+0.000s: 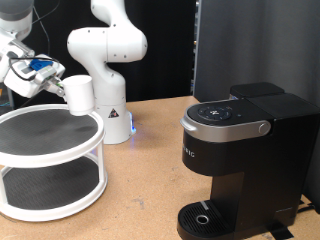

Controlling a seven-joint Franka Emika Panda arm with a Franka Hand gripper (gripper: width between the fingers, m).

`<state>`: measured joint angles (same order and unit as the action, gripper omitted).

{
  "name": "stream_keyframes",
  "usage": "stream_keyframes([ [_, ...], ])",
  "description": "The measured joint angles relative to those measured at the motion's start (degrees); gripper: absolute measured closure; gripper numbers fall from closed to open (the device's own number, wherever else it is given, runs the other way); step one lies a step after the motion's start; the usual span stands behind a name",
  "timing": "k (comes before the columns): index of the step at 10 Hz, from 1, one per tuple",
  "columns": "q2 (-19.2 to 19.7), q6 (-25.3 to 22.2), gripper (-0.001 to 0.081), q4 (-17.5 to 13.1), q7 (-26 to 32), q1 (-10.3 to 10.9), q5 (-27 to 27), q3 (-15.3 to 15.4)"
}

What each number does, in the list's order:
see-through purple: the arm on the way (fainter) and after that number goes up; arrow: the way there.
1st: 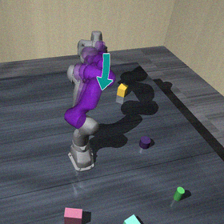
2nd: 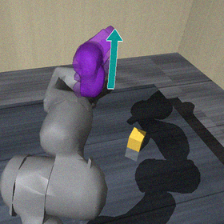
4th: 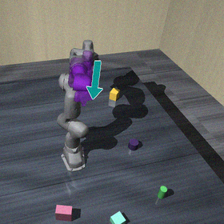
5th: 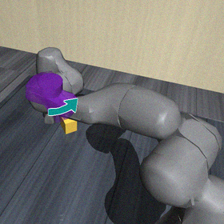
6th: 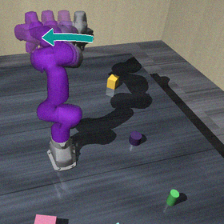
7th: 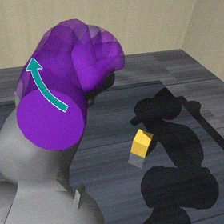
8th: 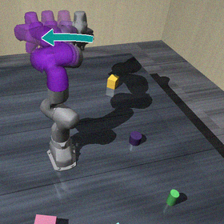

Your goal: Make a cup of coffee with the keurig machine

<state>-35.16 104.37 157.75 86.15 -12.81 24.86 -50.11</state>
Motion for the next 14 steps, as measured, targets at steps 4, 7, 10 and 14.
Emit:
stream_keyframes([
  [4, -0.57, 9.76, 0.0741, 4.38, -1.72, 2.51, 12.28, 5.60],
  [7, -0.45, 19.39, 0.0741, 5.72, -2.97, 7.17, 22.29, 11.76],
  [10, 1.28, 22.91, 0.0741, 5.28, -4.70, 12.60, 28.74, 16.22],
  [14, 5.45, 29.17, 0.0741, 4.40, -5.49, 19.47, 37.68, 22.19],
])
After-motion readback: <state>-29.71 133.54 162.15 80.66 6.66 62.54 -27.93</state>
